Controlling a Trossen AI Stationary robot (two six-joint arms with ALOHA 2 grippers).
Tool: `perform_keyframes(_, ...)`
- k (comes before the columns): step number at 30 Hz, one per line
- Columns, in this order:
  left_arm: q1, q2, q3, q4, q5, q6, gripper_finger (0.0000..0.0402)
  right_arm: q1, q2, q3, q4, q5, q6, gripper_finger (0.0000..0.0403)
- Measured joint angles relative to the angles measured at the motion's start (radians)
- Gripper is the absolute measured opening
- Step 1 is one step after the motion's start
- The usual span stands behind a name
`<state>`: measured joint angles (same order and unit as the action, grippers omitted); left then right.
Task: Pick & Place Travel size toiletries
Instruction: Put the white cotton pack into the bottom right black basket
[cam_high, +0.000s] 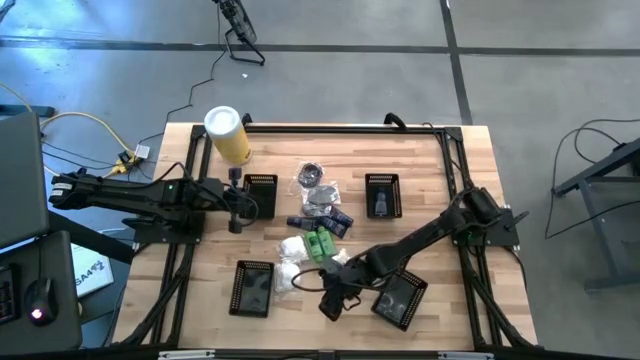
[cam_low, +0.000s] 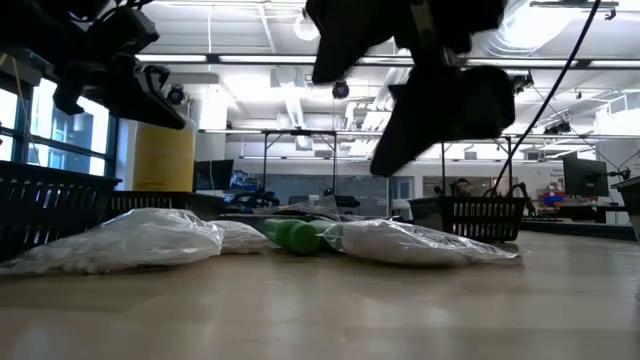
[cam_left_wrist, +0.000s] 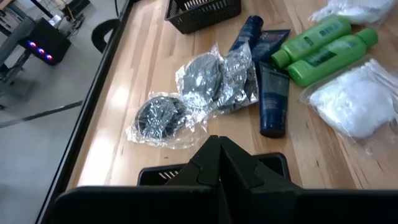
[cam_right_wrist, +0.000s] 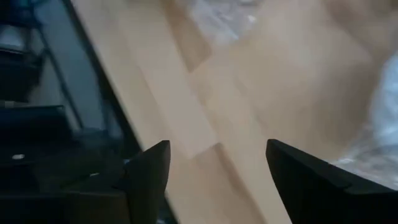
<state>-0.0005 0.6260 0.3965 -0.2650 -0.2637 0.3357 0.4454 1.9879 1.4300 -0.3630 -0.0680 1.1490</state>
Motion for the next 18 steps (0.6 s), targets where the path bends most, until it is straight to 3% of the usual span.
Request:
perform_keyframes(4,0.000,0.000,0.000,-0.016,0.000,0.000,0.0000,0.000,-0.011,0.000,0.033,0.040,-0.003,0.0258)
perform_keyframes(10,0.000,0.000,0.000,-0.031,0.000,0.000,0.0000,-0.001,-0.016,0.000,0.183,0.013,-0.076,0.0258)
perform_keyframes(18,0.000,0.000,0.000,-0.031,0.000,0.000,0.0000,-0.001,-0.016,0.000,0.204,0.017,-0.128,0.0258)
